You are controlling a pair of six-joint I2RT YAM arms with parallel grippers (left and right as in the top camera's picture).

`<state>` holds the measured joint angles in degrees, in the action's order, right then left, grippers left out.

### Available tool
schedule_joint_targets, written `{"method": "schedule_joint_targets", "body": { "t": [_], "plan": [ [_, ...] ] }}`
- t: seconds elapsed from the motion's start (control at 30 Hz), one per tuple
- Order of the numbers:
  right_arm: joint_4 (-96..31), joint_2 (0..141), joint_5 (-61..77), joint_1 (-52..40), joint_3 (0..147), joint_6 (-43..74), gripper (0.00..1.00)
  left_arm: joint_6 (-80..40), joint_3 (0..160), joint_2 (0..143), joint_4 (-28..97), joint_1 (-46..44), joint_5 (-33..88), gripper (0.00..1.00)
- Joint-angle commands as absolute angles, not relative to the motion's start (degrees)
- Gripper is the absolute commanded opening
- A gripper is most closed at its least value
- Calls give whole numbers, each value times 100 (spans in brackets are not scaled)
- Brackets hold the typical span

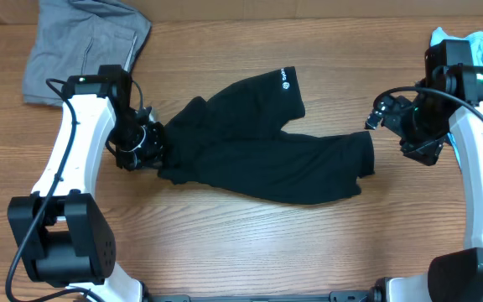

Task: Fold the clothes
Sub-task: 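Lower the stretched shirt onto the table with both grippers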

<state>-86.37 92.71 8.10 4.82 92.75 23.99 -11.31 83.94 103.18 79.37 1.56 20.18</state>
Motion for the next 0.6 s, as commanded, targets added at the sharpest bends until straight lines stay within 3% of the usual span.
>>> {"method": "schedule_joint_targets", "body": {
  "t": [0.0,0.17,0.33,0.47,0.57],
  "plan": [
    [-8466,9126,716,484,8790,2342,100,-1031,8335,10149,7839,130,1846,10],
    [-7935,9126,1179,484,7660,2005,99,-1035,8335,10151,7653,130,1848,10],
    [-7094,9126,1695,484,6558,1925,91,-1111,8335,10151,7463,130,1848,10],
    [-6624,9126,1990,484,5999,1927,77,-1181,8335,10151,7422,130,1846,10],
    [-6090,9133,2165,484,5592,1986,76,-1181,8335,10151,7387,130,1848,11]
  ]
}}
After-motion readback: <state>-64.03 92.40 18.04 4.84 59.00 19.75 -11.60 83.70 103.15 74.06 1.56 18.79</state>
